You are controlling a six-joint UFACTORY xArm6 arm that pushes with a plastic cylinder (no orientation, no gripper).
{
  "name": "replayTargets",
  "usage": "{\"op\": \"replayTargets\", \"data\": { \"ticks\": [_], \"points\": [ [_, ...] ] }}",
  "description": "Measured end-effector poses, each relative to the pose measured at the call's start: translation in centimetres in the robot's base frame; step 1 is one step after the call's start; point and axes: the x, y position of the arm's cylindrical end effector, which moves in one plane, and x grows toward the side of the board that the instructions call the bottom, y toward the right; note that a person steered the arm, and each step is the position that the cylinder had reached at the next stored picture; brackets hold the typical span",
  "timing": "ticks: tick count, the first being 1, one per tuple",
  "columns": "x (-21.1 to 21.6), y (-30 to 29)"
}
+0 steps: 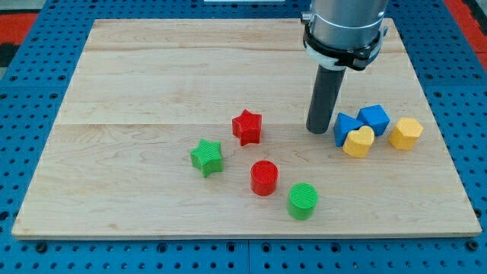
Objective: Nudge the blue triangle and yellow heart down a bit
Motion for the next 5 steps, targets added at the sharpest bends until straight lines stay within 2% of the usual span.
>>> {"op": "replayTargets", "data": {
  "ticks": [4, 5],
  "points": [
    [-4.7, -0.2],
    [-4.8, -0.2]
  ]
}}
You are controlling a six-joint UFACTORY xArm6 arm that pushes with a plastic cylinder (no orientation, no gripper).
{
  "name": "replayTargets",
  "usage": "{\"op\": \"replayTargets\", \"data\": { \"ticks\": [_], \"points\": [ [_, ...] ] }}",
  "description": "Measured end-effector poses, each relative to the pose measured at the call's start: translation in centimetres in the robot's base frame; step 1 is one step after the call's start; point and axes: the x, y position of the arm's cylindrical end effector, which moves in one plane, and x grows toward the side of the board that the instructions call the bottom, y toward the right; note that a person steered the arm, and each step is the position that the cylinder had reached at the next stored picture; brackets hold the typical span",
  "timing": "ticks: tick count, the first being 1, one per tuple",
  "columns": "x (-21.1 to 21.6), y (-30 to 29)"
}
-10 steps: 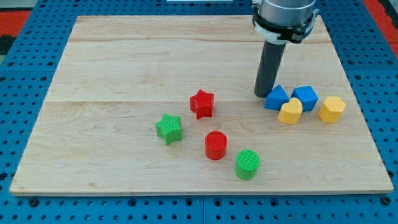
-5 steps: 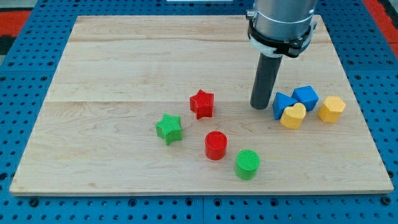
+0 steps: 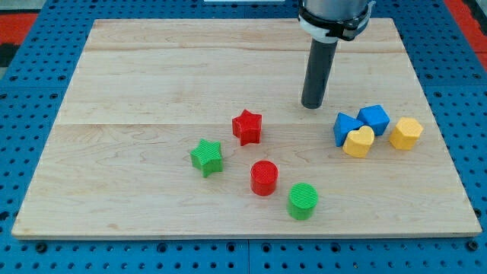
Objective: Nudge the blue triangle and yellow heart down a bit
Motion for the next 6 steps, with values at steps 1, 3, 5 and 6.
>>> {"op": "replayTargets", "data": {
  "ticks": [1, 3, 5, 6],
  "points": [
    [0.2, 0.1],
    [0.7, 1.0],
    [2.8, 1.7],
    [4.0, 2.7]
  ]
}}
